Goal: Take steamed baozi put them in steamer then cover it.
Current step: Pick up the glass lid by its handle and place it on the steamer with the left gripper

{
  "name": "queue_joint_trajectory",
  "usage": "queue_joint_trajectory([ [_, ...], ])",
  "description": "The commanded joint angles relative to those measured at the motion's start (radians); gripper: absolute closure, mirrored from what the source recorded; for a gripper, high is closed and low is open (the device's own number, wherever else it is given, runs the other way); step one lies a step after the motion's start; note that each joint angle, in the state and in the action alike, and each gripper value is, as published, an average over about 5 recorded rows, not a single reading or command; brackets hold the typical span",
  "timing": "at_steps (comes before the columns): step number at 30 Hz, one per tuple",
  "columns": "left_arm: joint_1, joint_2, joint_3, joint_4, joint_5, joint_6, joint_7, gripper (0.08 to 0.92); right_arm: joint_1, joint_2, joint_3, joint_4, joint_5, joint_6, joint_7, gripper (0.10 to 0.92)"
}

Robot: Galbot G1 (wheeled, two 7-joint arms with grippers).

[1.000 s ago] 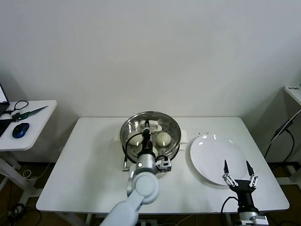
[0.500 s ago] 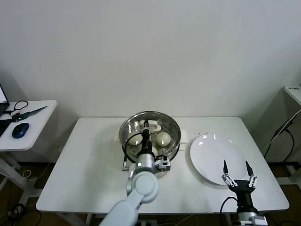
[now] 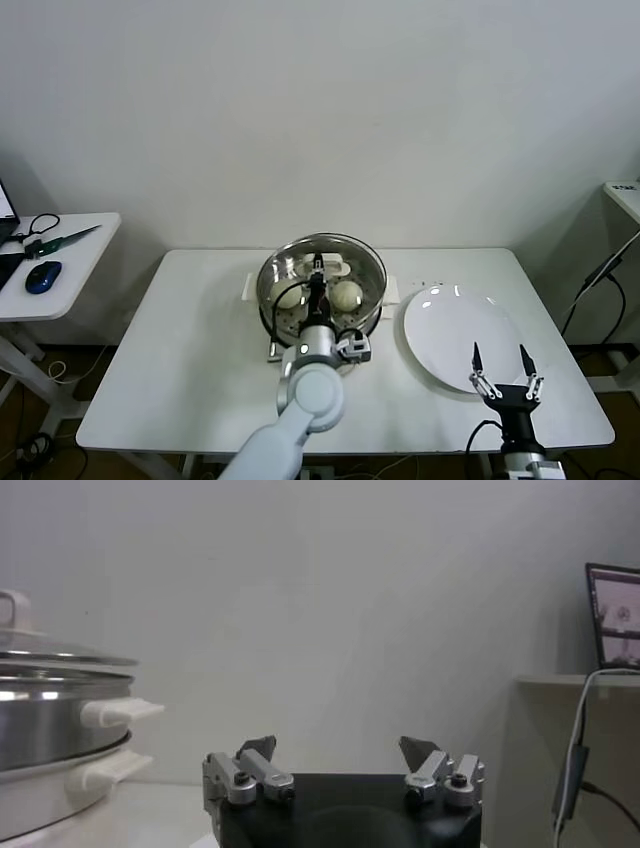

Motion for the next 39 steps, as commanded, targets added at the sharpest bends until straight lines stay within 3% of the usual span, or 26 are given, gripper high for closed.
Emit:
queue_joint_trajectory([
  [1, 0.015, -0.002, -0.009, 0.012, 0.003, -0.005, -0.015, 0.864, 0.0, 0.0, 0.001, 0.003, 0.001, 0.002, -0.001, 0.203],
  [19, 0.021, 0.013, -0.01, 0.025, 0.002, -0.024, -0.017, 0.864, -0.001, 0.001, -0.001, 0.016, 0.0, 0.014, -0.007, 0.203],
  [22, 0.022, 0.029, -0.005, 0.012, -0.007, -0.027, -0.004, 0.833, 0.002, 0.001, -0.003, 0.018, -0.004, 0.008, -0.007, 0.203],
  [27, 0.028, 0.057, 0.005, -0.042, -0.069, -0.027, 0.007, 0.695, 0.005, 0.001, -0.01, 0.021, -0.011, -0.011, -0.008, 0.203],
  [34, 0.02, 0.128, 0.017, -0.259, -0.258, 0.008, 0.042, 0.496, 0.009, -0.003, -0.026, 0.029, -0.001, -0.061, -0.005, 0.203],
  [39, 0.062, 0.192, -0.024, -0.37, -0.491, -0.033, -0.036, 0.348, 0.004, -0.015, -0.043, 0.037, 0.019, -0.143, 0.036, 0.203],
])
